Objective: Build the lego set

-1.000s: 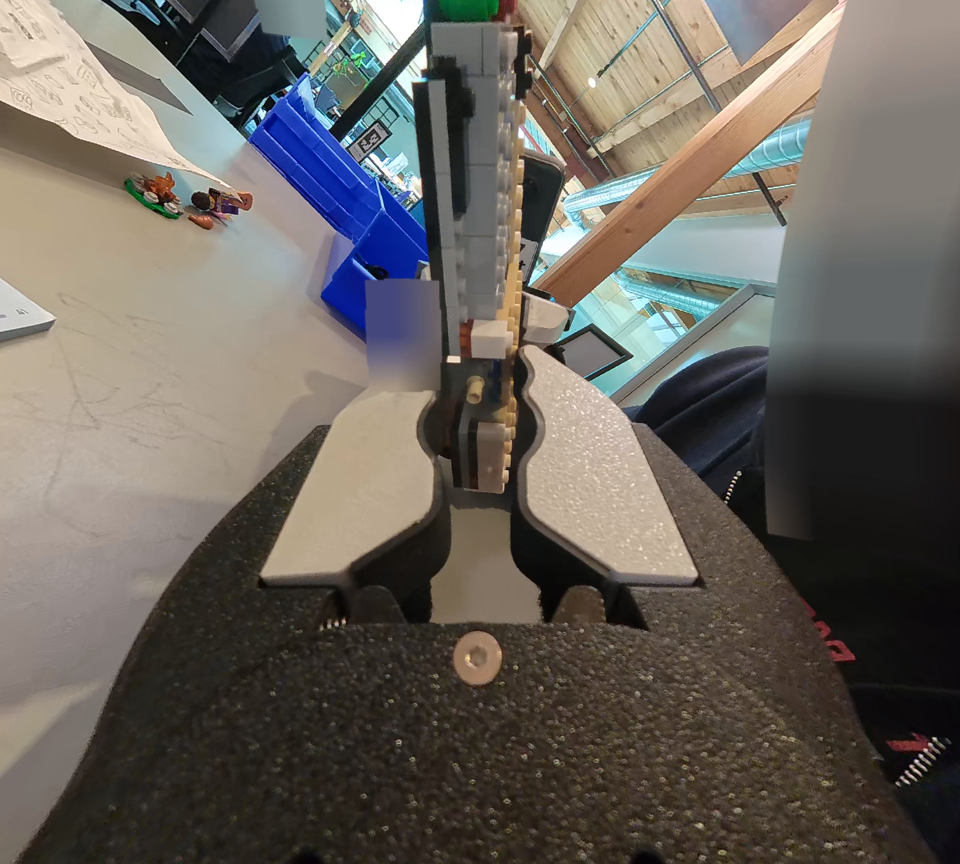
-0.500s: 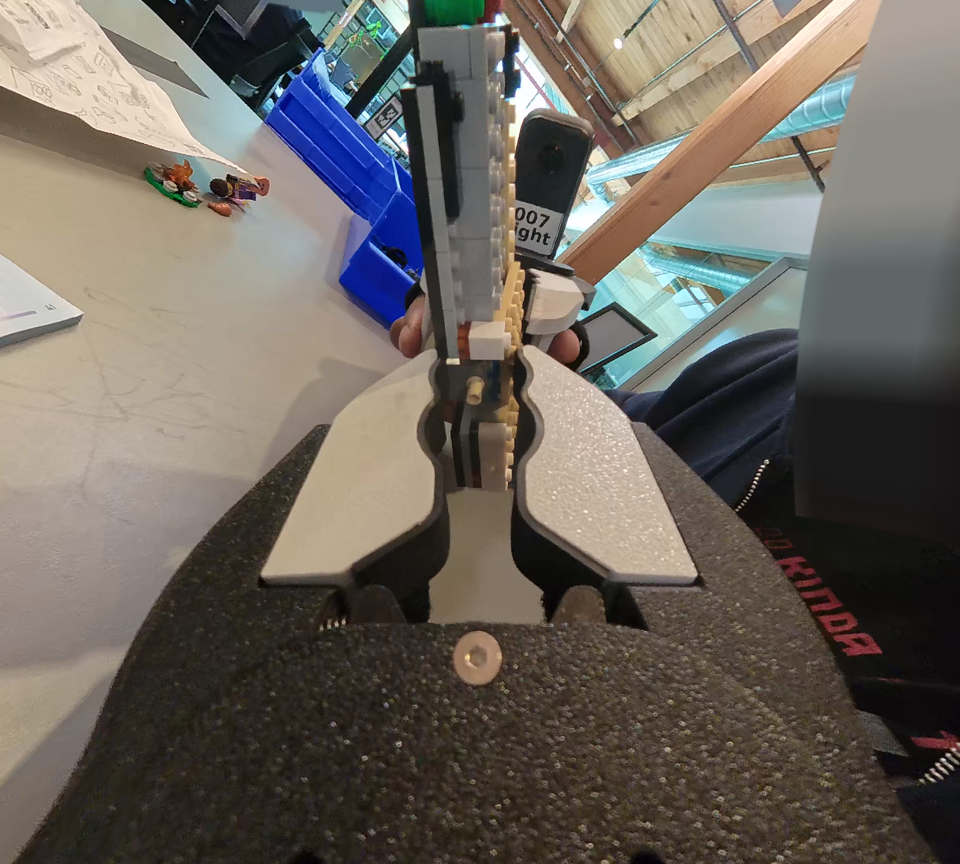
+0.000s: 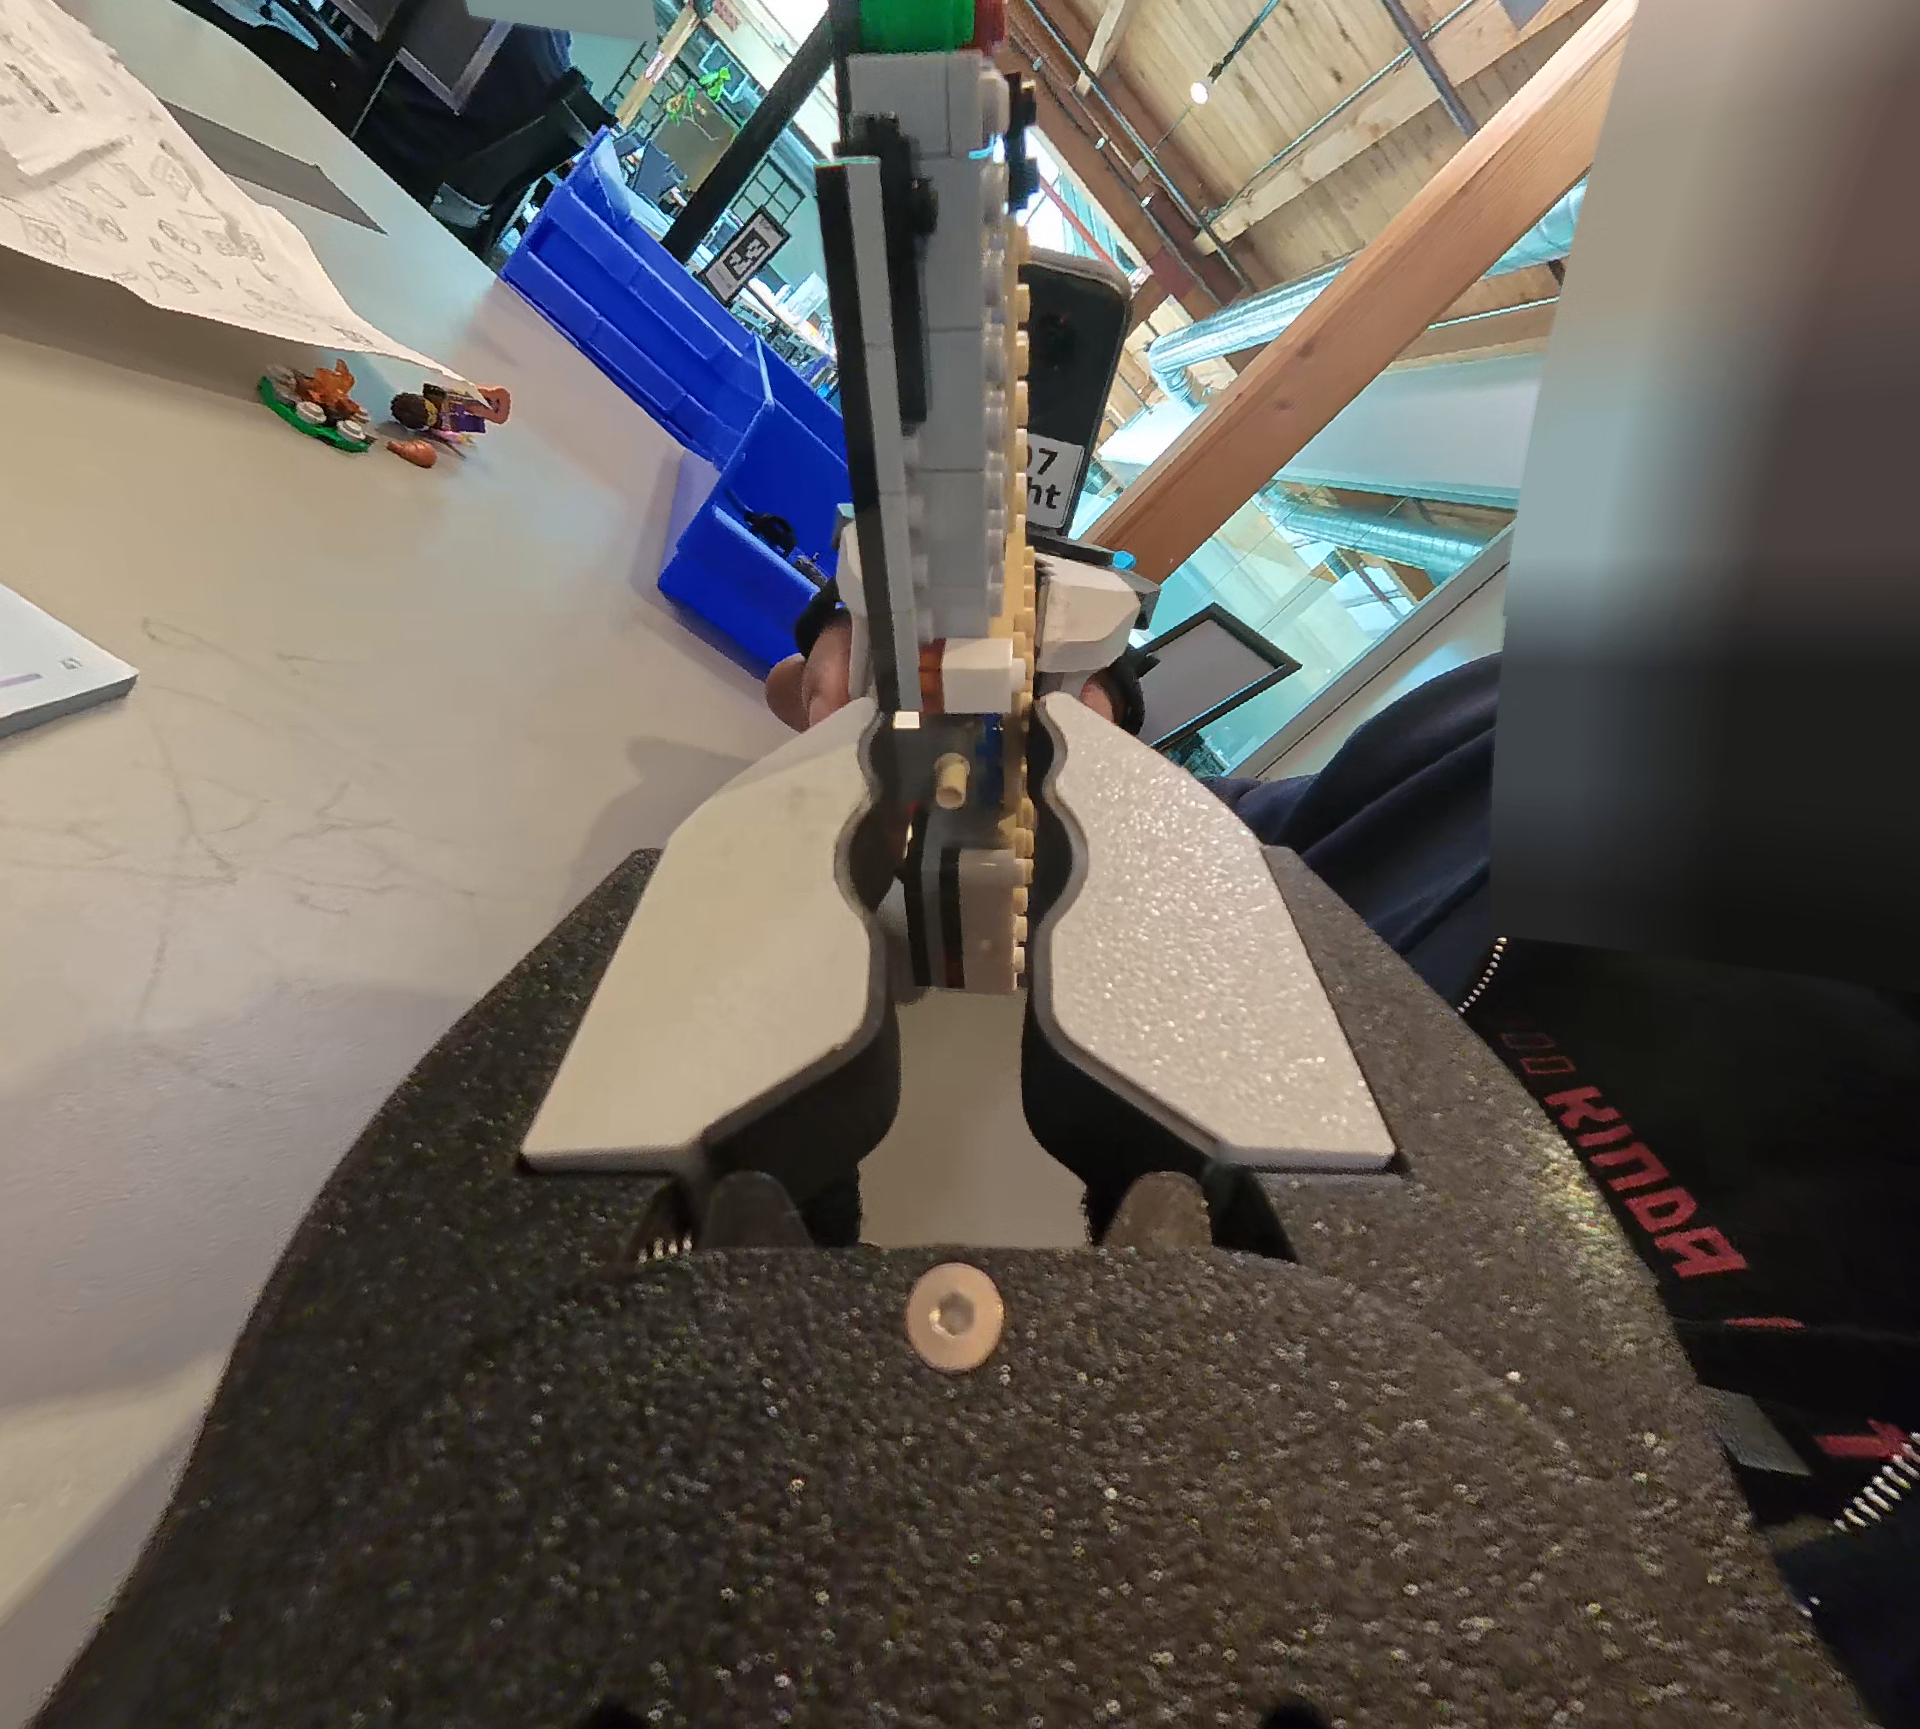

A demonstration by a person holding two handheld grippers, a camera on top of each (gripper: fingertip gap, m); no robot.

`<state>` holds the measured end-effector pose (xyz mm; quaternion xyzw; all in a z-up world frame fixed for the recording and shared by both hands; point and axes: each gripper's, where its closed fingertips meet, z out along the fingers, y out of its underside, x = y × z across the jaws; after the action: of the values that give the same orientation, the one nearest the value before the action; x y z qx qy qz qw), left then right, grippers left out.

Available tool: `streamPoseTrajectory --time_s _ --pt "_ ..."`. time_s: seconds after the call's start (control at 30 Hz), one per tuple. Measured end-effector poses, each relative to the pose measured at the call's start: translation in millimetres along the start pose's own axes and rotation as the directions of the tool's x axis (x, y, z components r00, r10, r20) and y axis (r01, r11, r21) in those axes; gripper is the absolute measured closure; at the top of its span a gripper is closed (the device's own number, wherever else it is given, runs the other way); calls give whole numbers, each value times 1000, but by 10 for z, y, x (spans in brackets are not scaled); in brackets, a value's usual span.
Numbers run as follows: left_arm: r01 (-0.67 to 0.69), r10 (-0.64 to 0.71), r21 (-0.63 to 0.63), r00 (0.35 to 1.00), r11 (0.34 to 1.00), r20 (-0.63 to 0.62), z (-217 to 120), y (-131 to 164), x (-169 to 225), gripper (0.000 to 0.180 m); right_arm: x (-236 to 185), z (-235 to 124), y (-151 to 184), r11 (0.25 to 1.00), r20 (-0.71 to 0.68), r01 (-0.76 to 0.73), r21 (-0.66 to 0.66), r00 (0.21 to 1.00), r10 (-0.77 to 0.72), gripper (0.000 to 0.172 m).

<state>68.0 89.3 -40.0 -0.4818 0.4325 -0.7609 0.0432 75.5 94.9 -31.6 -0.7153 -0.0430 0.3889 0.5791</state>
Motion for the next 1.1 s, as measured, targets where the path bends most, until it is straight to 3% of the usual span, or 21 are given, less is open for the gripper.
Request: streamPoseTrajectory --time_s 0.43,0.83,1.1 --pt "62 -61 9 994 998 -86 14 6 67 158 -61 -6 -38 1000 12 14 4 1000 -14 148" --pt "43 -43 1 996 999 -81 24 16 70 158 -62 -16 -45 998 -4 55 7 998 -55 147" --pt "47 -49 -31 998 998 -42 25 52 17 158 43 -17 -22 1000 -45 12 -18 999 -13 132"
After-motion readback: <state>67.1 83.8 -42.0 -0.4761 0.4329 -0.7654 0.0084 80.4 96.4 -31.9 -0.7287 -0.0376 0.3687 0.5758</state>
